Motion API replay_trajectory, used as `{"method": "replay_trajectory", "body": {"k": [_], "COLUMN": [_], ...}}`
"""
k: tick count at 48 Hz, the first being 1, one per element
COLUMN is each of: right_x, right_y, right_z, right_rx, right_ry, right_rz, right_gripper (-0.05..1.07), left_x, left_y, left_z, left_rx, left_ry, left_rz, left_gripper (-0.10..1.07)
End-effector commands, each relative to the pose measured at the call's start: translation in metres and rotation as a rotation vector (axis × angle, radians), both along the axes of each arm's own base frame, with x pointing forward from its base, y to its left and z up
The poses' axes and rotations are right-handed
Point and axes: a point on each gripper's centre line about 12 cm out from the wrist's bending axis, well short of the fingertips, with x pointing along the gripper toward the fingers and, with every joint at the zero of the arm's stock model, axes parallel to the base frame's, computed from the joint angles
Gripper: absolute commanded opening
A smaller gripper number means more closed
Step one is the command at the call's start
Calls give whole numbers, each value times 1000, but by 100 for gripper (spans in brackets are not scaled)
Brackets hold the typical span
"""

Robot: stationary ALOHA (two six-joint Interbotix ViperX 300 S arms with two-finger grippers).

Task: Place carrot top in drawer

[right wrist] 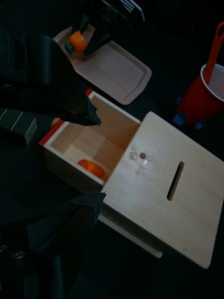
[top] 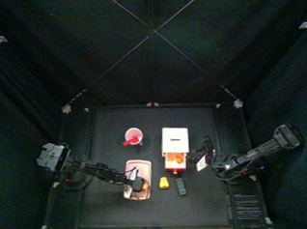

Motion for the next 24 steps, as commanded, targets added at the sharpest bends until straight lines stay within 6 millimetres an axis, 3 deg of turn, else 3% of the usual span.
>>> {"method": "replay_trajectory", "body": {"k": [1, 8, 17, 24], "right_x": [1, 1, 1, 1], "right_y": [0, 0, 1, 0], "right_z": [3, 2, 3, 3], "right_rx": [5, 10, 9, 6], "right_ry": [-9, -7, -8, -6], "right_rz": [-2, -5, -2, -4], "right_gripper": [93, 94, 94, 93], "left_x": [4, 8, 17, 35], "left_y": [-1, -1, 1, 19], "left_z": [10, 21, 56, 85], "left_rx": [-8, -12, -34, -37], "left_ry": [-40, -83, -223, -399], "left_rz": [3, 2, 22, 95], "left_gripper": [73, 73, 73, 73]}}
